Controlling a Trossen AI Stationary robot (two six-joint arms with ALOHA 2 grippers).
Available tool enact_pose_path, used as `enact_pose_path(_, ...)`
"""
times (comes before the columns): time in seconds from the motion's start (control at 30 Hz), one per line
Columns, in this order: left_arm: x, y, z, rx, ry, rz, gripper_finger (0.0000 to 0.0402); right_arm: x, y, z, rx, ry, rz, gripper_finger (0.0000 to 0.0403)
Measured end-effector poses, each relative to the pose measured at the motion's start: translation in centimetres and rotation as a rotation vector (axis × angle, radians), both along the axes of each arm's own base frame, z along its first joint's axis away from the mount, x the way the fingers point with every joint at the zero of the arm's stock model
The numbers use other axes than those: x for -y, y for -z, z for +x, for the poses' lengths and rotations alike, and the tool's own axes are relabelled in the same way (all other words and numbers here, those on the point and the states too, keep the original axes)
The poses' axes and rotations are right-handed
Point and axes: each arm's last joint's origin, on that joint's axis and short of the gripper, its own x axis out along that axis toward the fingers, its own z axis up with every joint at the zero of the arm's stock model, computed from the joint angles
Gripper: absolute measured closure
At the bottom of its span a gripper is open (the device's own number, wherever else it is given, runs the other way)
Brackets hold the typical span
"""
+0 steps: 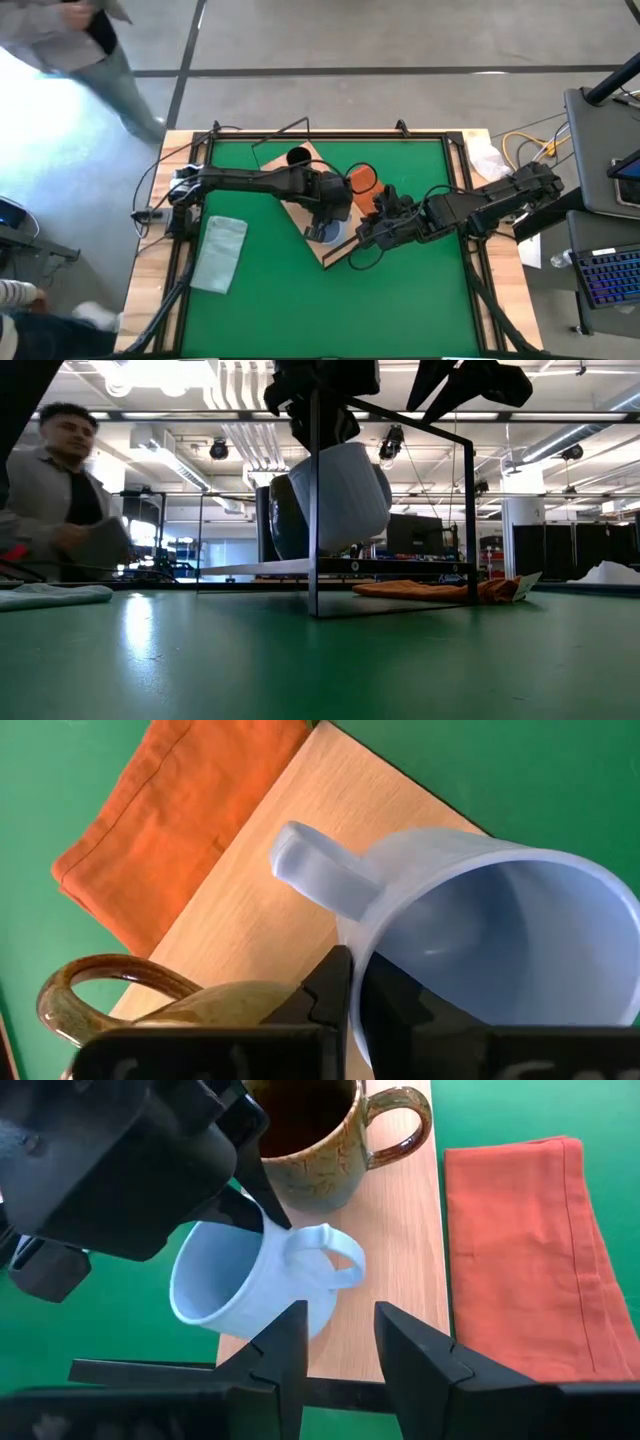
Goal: Stack small to large cups/mugs on shelf
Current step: Put the blue mug on the shelf
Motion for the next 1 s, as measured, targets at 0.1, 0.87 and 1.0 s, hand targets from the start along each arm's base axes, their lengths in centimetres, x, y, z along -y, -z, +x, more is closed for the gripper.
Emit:
enact_pose_path(0.1, 0.0, -0.2, 0.3, 0.038, -0.013, -0.007, 0.0379, 0.0, 0.0, 0.0, 0.000, 0.000, -0.001, 0.0291)
enact_pose_path(0.87, 0.2, -5.7, -1.6, 0.134, -0.297, -0.067, 0.0315, 0.1, 0.0, -0.4, -0.028, -0.006, -0.012, 0.0291)
enact_pose_path(1.0, 1.1, -6.0, -3.1, 0.116, -0.429, -0.260, 0.0315, 0.9, -0.4, -0.7, -0.025, 0.007, 0.008, 0.0302)
